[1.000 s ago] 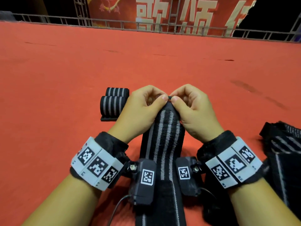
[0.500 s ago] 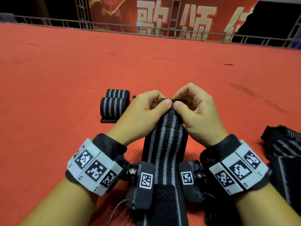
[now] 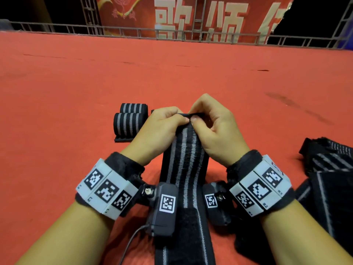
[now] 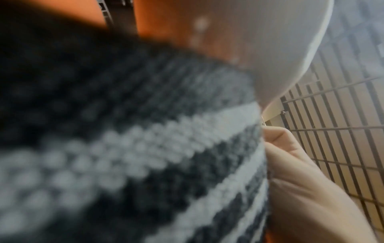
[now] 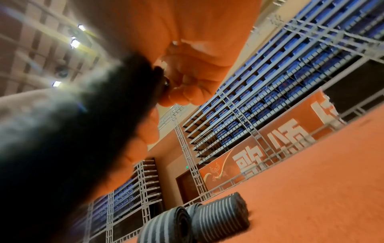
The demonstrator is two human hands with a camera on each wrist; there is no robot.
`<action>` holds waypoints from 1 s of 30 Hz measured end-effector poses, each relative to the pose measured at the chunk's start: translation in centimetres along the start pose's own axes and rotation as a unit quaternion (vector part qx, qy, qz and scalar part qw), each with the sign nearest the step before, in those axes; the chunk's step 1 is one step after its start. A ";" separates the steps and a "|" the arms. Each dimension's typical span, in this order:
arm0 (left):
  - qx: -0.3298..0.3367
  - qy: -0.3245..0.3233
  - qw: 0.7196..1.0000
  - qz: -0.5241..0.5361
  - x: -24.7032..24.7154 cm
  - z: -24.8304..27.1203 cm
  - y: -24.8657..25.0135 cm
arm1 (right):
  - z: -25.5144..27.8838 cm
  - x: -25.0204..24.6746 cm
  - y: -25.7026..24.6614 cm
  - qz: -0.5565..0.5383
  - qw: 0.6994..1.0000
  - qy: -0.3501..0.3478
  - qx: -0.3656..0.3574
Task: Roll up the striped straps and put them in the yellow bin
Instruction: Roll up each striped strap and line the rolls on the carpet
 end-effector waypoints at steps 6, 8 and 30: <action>-0.032 -0.016 0.999 0.022 0.2 0.2 0.2 | 0.0 -0.4 0.1 0.038 0.999 -0.013 -0.009; -0.036 -0.027 0.998 0.036 0.4 0.3 0.2 | -0.1 -0.5 -0.1 0.070 0.997 -0.010 -0.025; 0.045 -0.042 0.997 -0.049 0.0 0.2 0.0 | -0.4 -1.5 1.0 0.052 0.999 -0.009 0.011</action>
Point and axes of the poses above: each hand's wrist, its own z-axis away from the middle knuckle, its own x-axis out of the palm, y = z × x, the point moved 4 cm from there along -z, towards the middle knuckle, and after that the axes turned 2 degrees about z, right-handed, at the moved point
